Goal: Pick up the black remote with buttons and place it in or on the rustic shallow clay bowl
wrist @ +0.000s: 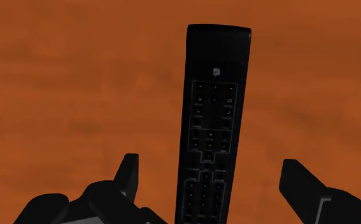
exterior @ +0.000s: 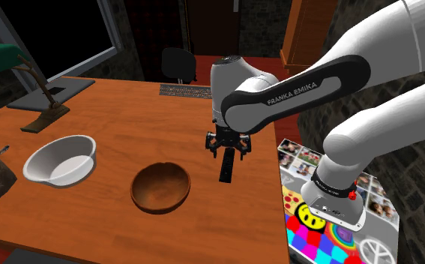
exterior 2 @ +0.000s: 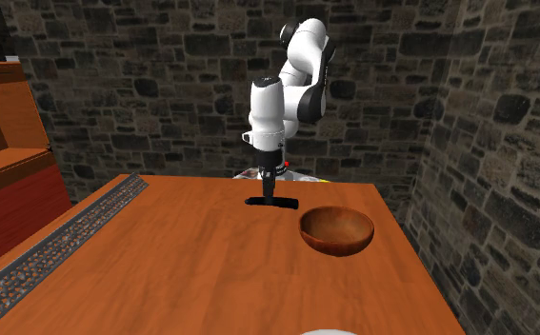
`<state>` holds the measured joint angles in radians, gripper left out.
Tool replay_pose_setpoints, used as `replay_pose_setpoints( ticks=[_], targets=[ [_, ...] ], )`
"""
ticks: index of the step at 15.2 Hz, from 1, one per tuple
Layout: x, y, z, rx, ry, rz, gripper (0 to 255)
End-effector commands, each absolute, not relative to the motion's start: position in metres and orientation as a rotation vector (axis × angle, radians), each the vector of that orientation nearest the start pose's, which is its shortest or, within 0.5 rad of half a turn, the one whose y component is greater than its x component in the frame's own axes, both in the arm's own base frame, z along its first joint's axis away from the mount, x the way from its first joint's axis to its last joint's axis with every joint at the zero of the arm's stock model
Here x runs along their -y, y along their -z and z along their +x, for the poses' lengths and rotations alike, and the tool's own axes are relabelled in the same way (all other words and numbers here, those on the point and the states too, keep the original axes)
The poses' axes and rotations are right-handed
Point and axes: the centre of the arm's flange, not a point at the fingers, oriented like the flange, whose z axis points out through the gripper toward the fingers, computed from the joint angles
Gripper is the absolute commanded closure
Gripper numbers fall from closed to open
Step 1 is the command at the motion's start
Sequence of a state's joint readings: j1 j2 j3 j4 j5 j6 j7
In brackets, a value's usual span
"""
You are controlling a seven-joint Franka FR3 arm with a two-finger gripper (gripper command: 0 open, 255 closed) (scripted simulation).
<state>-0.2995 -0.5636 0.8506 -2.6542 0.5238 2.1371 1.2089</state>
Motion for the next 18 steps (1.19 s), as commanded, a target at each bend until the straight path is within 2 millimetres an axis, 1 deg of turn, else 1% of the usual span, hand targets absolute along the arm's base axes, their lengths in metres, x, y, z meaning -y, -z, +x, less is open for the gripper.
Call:
replay_pose_setpoints(
  ticks=[1, 3, 11, 12, 18],
  targets=[
    [-0.2014, -0.3416, 0.3255, -1.612, -0.073, -2.730, 0],
    [-0.2014, -0.3333, 0.3250, -1.612, -0.073, -2.730, 0],
    [-0.2014, -0.3333, 0.3251, -1.612, -0.073, -2.730, 0],
    [-0.2014, -0.3333, 0.3251, -1.612, -0.073, -2.730, 255],
    [-0.2014, -0.3333, 0.3251, -1.612, -0.073, -2.730, 255]
  ],
)
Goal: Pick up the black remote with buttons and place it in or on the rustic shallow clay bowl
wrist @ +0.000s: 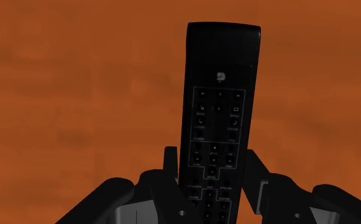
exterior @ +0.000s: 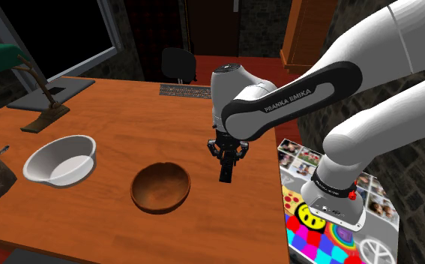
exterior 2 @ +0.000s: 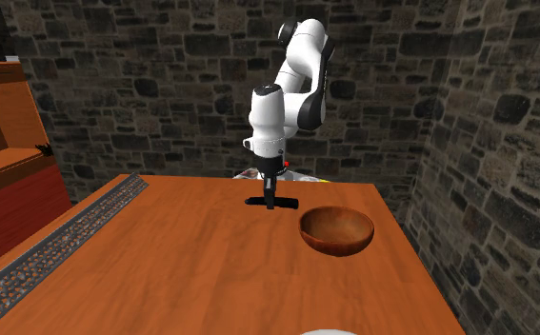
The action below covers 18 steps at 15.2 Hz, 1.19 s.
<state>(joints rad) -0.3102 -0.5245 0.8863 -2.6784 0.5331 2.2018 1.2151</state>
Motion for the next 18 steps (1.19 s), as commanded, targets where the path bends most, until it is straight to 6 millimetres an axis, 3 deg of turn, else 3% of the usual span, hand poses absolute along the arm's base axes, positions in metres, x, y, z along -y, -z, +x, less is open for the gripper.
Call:
replay_pose_setpoints(
  ticks=[1, 3, 18],
  targets=[
    [-0.201, -0.333, 0.325, -1.612, -0.073, -2.730, 255],
    [-0.201, -0.333, 0.325, -1.612, -0.073, -2.730, 255],
    [-0.201, -0.412, 0.325, -1.612, -0.073, -2.730, 255]
  ],
)
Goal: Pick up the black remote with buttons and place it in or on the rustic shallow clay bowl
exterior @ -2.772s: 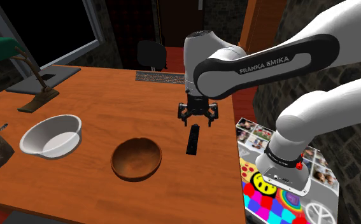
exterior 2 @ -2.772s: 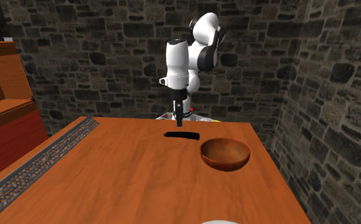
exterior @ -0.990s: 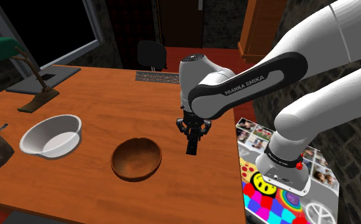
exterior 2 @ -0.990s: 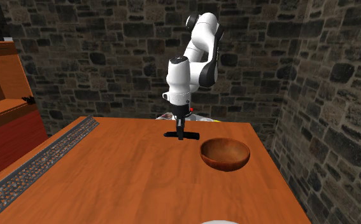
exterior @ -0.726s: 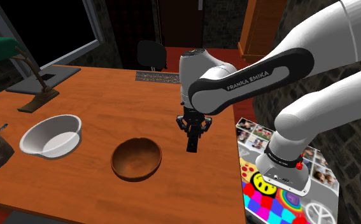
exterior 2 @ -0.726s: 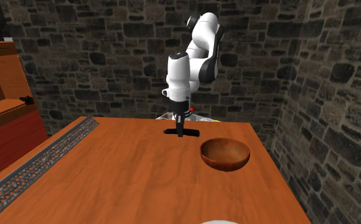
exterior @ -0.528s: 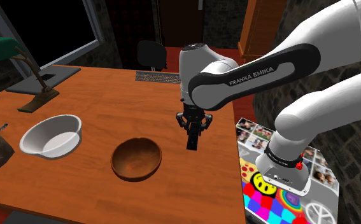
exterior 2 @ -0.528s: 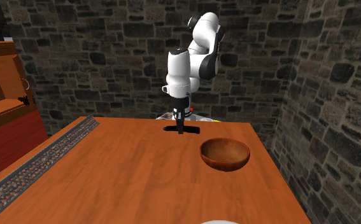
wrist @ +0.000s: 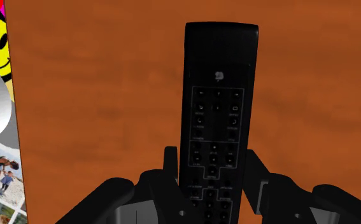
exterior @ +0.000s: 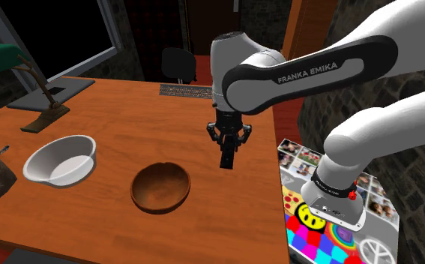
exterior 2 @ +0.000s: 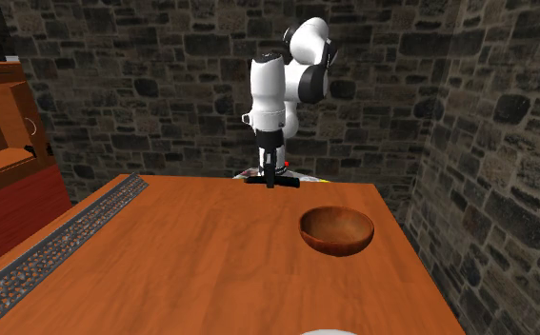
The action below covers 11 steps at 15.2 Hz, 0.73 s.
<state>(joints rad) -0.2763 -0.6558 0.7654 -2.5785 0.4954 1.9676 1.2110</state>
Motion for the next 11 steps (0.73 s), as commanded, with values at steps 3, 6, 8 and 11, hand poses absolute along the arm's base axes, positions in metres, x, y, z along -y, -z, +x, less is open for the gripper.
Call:
replay_pose_setpoints(
  ticks=[3, 6, 8, 11],
  targets=[
    [-0.201, -0.428, 0.325, -1.612, -0.073, -2.730, 255],
    [-0.201, -0.444, 0.325, -1.612, -0.073, -2.730, 255],
    [-0.201, -0.455, 0.325, -1.612, -0.073, -2.730, 255],
    [-0.201, -0.471, 0.325, -1.612, -0.073, -2.730, 255]
  ],
)
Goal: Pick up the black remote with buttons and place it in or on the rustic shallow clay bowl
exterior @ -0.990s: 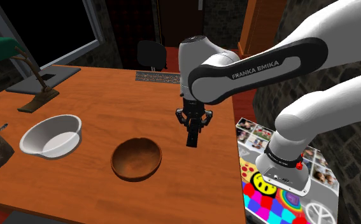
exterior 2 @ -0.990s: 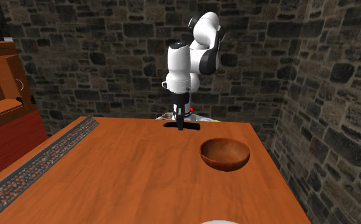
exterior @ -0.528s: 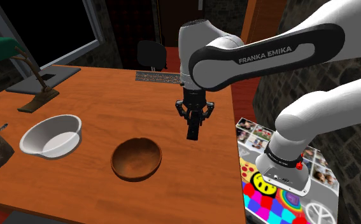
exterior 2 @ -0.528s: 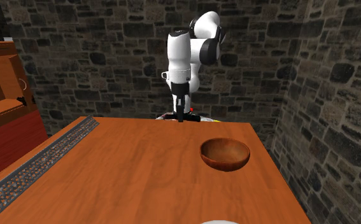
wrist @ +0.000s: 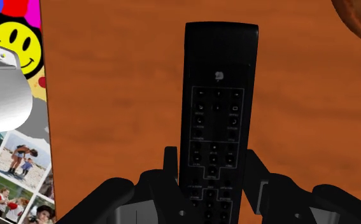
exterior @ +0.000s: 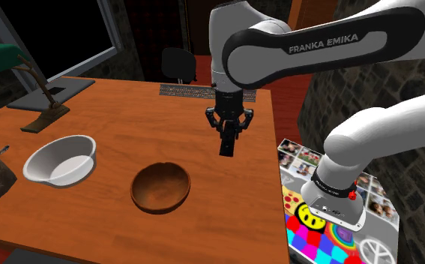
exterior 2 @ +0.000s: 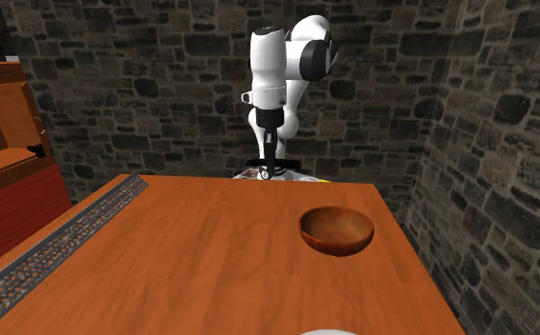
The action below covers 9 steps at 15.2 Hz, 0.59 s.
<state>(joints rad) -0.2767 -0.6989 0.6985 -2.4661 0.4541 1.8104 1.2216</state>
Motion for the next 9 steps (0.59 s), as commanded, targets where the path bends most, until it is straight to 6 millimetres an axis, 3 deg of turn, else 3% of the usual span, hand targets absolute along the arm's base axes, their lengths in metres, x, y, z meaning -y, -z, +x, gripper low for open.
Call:
replay_pose_setpoints(
  ticks=[1, 3, 9],
  targets=[
    [-0.201, -0.476, 0.325, -1.612, -0.073, -2.730, 255],
    [-0.201, -0.485, 0.325, -1.612, -0.073, -2.730, 255],
    [-0.276, -0.487, 0.352, -1.612, -0.073, -2.730, 255]
  ],
)
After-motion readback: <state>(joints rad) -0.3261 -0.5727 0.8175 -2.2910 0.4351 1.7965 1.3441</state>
